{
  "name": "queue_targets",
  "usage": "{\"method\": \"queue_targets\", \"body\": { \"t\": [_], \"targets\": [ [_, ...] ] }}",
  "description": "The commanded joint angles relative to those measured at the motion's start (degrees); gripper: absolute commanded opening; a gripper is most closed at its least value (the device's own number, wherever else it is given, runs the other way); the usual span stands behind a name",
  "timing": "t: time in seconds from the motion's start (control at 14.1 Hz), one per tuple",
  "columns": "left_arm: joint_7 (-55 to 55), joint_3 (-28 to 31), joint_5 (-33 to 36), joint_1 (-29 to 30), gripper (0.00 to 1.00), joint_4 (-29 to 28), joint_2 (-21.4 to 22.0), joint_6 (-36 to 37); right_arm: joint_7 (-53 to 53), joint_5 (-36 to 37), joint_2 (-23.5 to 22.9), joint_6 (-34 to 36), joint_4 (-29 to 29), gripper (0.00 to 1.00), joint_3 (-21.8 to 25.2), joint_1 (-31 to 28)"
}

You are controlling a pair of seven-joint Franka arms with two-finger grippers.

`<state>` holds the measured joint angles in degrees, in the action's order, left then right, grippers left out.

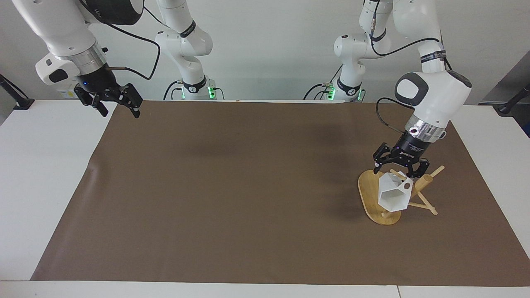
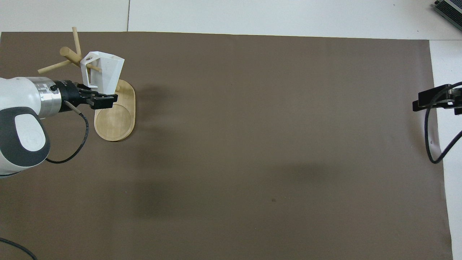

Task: Hang cup on rack
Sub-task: 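Open the left gripper and withdraw it from the hung cup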

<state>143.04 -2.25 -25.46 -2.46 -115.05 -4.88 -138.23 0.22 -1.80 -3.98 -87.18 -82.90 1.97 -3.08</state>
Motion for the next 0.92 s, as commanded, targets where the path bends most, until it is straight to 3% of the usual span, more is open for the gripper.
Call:
{"method": "queue_targets", "body": {
  "t": [0.0, 0.28, 0.85],
  "targets": [
    [-4.33, 0.40, 1.29, 1.84, 1.00, 1.31, 2.59, 8.29, -0.83, 0.48, 0.11, -0.45, 0.02, 1.00, 0.05, -0.08],
    [-13.45, 1.02, 2.61, 2.72, 1.00, 1.14, 6.80, 16.21, -0.83, 0.48, 0.11, -0.36, -0.07, 1.00, 0.05, -0.17],
    [-50.54, 1.11, 3.84, 4.03, 1.00, 1.49, 11.29, 28.44, -1.09, 0.48, 0.55, 0.17, -0.86, 1.00, -0.04, -0.26]
  ]
}}
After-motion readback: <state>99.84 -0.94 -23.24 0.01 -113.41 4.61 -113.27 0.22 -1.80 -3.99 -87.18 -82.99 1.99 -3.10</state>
